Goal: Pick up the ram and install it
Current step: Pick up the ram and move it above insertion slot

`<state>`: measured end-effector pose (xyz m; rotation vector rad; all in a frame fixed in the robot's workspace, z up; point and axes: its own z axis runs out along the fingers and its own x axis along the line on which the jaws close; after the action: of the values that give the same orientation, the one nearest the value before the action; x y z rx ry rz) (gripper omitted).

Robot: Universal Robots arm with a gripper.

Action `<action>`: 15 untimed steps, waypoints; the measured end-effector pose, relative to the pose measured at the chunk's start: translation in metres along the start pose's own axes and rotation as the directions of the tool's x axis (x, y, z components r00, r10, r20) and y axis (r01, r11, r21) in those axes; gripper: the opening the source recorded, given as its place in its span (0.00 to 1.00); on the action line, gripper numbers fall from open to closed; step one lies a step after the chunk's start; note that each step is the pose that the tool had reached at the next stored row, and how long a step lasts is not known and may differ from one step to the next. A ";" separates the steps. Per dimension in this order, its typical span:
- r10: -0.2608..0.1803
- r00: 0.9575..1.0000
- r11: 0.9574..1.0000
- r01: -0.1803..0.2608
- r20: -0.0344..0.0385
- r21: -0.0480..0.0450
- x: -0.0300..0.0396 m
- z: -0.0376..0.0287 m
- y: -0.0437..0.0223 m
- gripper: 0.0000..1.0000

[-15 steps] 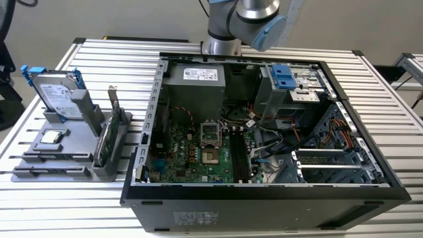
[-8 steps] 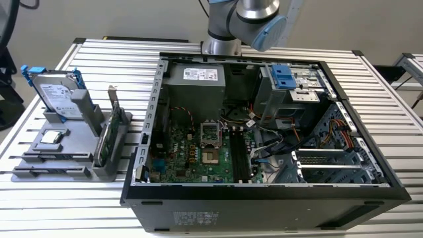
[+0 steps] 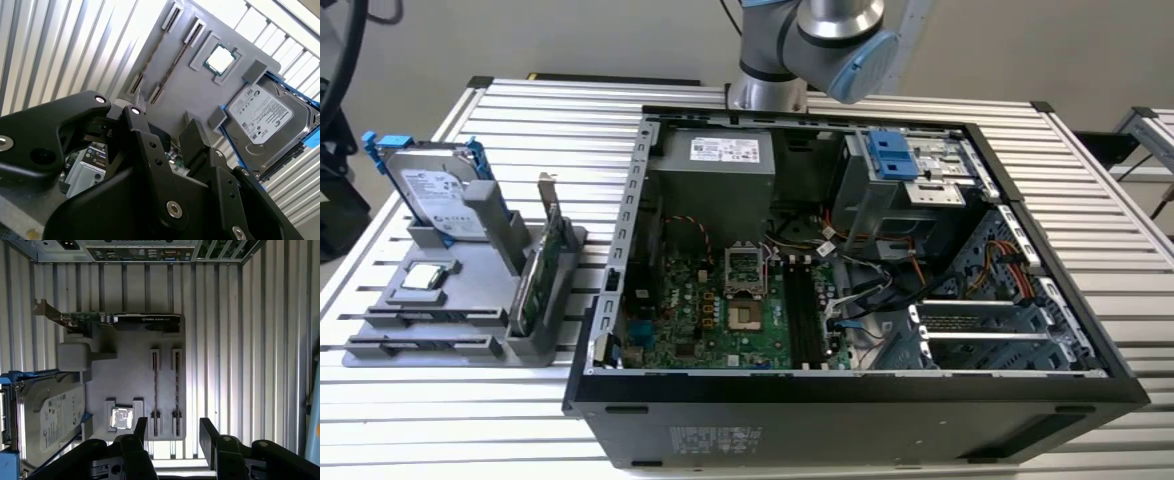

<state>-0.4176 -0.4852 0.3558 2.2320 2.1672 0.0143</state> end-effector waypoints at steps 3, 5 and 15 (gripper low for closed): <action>0.000 1.000 1.000 0.000 0.000 0.001 0.0001 0.0018 -0.0001 1.00; 0.000 1.000 1.000 0.000 0.000 0.001 0.0001 0.0031 -0.0001 1.00; 0.000 1.000 1.000 0.000 0.000 0.004 0.0002 0.0095 -0.0003 1.00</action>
<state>-0.4176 -0.4852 0.3462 2.2341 2.1693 0.0095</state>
